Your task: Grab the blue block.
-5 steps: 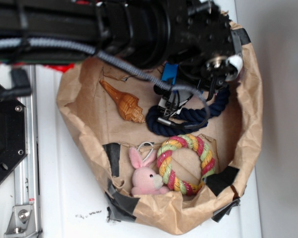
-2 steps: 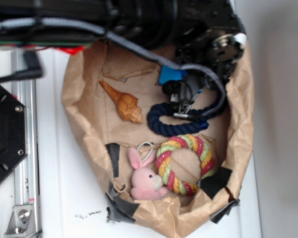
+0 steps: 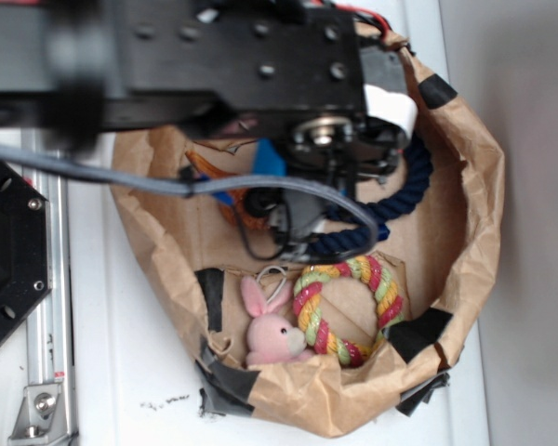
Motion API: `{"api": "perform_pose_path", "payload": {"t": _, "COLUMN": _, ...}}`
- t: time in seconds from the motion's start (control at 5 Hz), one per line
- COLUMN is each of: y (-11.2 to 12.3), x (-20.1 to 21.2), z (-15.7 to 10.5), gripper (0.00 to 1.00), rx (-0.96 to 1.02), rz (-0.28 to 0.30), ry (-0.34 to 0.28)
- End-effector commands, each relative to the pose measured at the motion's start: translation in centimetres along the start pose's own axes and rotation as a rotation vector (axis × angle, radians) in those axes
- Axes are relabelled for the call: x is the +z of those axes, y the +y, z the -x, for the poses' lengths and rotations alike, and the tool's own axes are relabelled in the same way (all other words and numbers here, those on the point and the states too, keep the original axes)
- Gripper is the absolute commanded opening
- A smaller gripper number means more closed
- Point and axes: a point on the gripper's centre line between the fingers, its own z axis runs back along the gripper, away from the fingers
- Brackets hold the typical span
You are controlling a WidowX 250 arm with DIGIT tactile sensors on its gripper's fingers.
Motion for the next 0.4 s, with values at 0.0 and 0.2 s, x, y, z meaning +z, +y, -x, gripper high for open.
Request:
{"api": "perform_pose_path", "payload": {"t": 0.0, "y": -1.23, "x": 2.49, "z": -1.51, "gripper": 0.00, "rx": 0.022, "rz": 0.011, "ry": -0.039}}
{"api": "perform_pose_path", "payload": {"t": 0.2, "y": -1.44, "x": 2.42, "z": -1.71, "gripper": 0.00, "rx": 0.028, "rz": -0.013, "ry": -0.027}}
